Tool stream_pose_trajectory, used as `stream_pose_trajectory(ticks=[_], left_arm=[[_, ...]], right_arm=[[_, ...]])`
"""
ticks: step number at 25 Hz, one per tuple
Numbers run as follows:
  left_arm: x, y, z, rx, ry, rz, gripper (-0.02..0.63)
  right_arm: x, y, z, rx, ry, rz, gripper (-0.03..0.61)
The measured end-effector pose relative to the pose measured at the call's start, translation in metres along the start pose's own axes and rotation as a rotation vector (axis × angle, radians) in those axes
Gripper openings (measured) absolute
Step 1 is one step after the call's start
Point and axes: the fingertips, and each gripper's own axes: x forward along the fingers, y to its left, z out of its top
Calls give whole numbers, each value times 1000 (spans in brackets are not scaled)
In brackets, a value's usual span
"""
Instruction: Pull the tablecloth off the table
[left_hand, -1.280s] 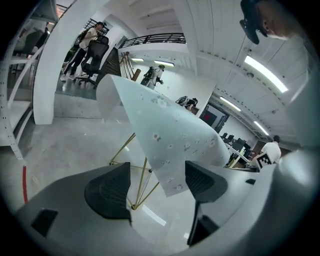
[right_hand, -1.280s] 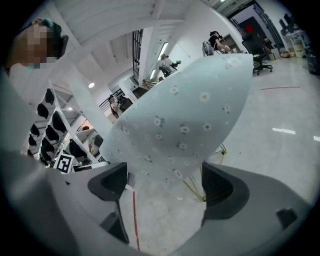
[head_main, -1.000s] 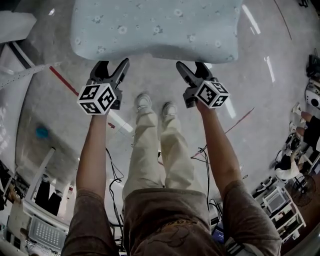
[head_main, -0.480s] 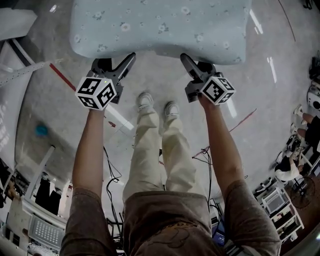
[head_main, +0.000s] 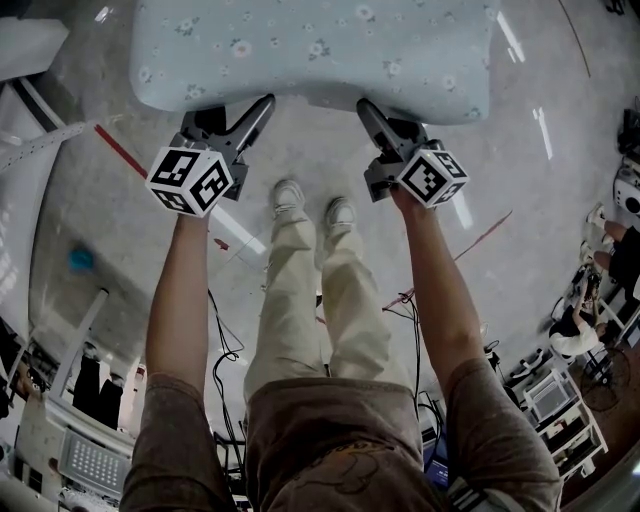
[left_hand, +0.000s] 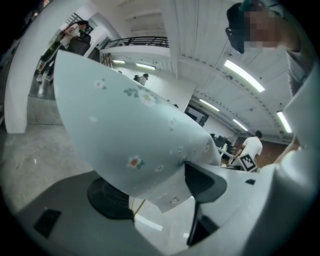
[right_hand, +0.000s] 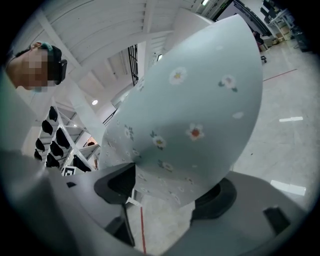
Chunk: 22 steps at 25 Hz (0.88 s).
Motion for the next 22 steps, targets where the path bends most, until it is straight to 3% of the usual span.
stream_pose_trajectory(ticks=[4, 9, 15, 22], left_arm=[[0, -1, -1, -26, -11, 4, 322], [-9, -3, 3, -31, -44, 8, 237], [-18, -10, 1, 17, -26, 37, 135], [-29, -23, 11, 15, -25, 49, 58]], right_arm=[[-4, 1, 3, 9, -4, -1, 302], [-8, 9, 7, 9, -27, 14, 225], [-16, 15, 8, 13, -55, -1, 144], [-32, 35, 10, -3, -45, 16, 26]])
